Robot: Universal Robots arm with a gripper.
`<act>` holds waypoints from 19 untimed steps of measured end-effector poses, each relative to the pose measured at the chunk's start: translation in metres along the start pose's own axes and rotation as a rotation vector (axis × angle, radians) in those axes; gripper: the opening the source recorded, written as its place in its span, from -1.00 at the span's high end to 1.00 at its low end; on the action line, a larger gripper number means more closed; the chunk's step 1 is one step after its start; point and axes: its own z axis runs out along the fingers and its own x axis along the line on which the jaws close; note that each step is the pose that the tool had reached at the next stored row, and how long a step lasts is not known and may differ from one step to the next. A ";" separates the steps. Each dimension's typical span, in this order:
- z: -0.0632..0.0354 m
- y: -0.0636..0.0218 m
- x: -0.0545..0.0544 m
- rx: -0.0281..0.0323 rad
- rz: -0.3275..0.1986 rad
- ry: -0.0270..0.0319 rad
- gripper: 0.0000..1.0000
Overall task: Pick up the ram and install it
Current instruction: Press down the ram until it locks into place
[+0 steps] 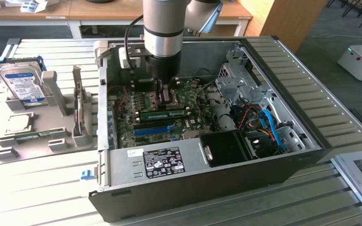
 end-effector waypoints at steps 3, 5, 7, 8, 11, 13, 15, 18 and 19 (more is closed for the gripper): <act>0.0001 0.0000 0.000 0.0000 0.000 0.0002 0.80; 0.0001 0.0001 0.000 0.0000 0.000 0.0001 0.80; 0.0002 0.0007 0.000 0.0001 0.000 0.0000 0.80; 0.0002 0.0009 0.000 0.0001 0.000 0.0000 0.80; 0.0001 0.0012 0.000 0.0000 0.000 0.0001 0.80; 0.0002 0.0012 0.000 0.0001 0.000 0.0000 0.80; 0.0014 0.0013 0.000 0.0011 0.000 0.0000 0.80; 0.0039 0.0014 0.000 0.0028 0.000 0.0000 0.80; 0.0049 0.0015 0.000 0.0032 0.000 0.0000 0.80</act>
